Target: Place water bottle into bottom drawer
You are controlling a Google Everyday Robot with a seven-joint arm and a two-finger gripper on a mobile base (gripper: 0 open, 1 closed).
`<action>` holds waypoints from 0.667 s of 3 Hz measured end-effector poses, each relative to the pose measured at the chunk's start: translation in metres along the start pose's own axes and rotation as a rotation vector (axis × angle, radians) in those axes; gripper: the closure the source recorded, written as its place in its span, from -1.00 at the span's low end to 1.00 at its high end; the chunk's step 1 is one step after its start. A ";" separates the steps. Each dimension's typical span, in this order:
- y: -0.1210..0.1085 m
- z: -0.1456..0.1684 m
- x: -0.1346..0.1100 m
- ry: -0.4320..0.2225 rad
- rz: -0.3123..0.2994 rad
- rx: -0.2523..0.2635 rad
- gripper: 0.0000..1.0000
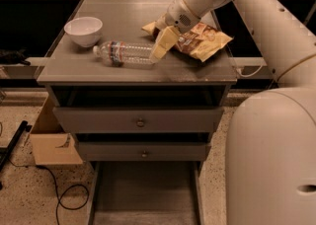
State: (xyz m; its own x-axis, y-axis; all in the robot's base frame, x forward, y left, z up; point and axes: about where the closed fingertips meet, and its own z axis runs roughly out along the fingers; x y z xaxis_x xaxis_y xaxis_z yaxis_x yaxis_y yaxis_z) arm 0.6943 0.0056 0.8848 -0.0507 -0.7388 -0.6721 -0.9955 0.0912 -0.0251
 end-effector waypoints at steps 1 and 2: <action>0.007 0.035 -0.020 0.020 -0.032 -0.045 -1.00; 0.007 0.035 -0.019 0.018 -0.029 -0.043 -1.00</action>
Offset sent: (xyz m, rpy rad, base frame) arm -0.0082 0.0545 -0.0160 -0.0400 0.0162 0.0812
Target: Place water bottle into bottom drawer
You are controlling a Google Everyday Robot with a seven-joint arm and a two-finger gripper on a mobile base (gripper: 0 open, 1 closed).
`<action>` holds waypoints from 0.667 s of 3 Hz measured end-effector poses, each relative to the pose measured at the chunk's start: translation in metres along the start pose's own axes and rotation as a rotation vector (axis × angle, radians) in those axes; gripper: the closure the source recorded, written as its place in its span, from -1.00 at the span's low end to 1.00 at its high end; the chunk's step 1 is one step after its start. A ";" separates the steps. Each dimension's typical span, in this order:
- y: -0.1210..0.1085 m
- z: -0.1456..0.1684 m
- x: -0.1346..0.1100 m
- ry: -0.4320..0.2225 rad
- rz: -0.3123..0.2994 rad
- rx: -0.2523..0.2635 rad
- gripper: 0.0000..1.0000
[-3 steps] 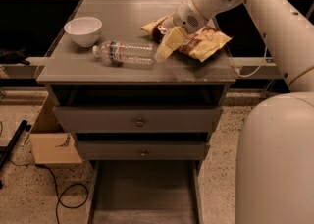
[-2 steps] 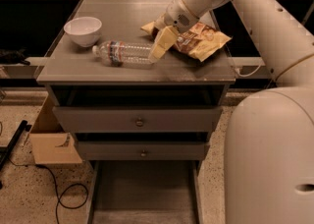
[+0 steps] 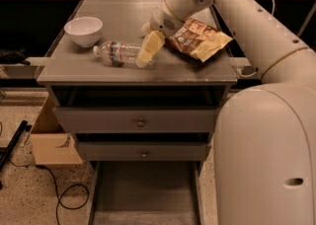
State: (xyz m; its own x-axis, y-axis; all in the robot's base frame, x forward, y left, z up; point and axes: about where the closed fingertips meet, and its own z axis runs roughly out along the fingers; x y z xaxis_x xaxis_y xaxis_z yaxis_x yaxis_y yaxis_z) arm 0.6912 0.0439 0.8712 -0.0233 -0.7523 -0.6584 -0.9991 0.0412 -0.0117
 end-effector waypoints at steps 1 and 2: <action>-0.020 0.034 -0.001 -0.003 0.029 -0.001 -1.00; -0.020 0.035 -0.001 -0.003 0.028 -0.002 -1.00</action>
Offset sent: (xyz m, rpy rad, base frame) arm 0.0249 0.0173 -0.0232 0.0039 0.0200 -0.0339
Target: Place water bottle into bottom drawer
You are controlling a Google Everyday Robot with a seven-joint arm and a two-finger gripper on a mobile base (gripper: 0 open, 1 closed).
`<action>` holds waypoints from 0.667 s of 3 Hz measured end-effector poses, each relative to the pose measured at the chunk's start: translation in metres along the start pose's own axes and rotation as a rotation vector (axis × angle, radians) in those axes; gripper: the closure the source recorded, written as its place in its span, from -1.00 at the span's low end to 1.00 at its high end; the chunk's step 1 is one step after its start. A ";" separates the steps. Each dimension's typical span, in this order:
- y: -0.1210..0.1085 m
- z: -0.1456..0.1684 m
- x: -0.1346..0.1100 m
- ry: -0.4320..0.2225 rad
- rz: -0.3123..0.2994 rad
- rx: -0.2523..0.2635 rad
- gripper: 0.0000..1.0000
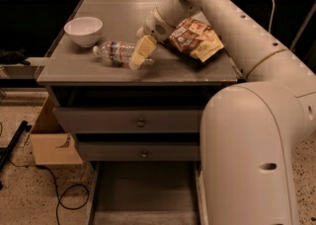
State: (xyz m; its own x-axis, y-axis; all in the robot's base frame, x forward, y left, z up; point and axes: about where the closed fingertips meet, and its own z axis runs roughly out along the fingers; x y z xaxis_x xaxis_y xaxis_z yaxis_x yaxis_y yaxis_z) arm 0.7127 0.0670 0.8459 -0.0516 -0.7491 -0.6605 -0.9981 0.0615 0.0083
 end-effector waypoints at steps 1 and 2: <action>0.000 0.000 0.000 0.000 0.000 0.000 -0.62; 0.000 0.000 0.000 0.000 0.000 0.000 0.00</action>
Offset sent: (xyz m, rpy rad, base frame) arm 0.0000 0.0000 0.0000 0.0000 0.0000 0.0000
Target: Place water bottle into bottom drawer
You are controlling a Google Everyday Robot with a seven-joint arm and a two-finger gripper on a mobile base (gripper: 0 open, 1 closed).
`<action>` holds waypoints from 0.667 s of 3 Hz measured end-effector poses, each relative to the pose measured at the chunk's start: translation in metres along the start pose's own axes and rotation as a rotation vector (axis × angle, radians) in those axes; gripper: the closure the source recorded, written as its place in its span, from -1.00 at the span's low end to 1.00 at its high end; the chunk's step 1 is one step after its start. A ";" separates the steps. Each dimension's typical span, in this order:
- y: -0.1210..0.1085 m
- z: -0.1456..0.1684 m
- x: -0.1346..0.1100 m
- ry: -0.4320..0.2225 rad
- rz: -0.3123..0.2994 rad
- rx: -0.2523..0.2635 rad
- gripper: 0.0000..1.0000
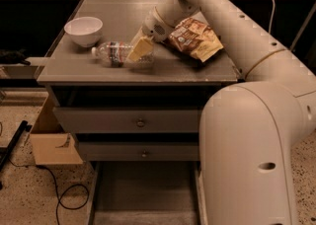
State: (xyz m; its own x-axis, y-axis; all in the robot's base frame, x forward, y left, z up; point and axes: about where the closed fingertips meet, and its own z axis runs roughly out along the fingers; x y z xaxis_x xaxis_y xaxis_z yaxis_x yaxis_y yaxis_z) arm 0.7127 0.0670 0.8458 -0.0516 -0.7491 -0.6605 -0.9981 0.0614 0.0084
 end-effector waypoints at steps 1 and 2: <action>0.000 0.000 0.000 0.000 0.000 0.000 0.47; 0.000 0.000 0.000 0.005 0.001 -0.002 1.00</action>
Offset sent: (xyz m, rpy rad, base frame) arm 0.0000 0.0000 0.0000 0.0000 0.0000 0.0000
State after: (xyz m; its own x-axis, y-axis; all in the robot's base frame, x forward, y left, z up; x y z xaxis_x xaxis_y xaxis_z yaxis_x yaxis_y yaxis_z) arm 0.7126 0.0672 0.8455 -0.0530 -0.7520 -0.6570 -0.9981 0.0610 0.0108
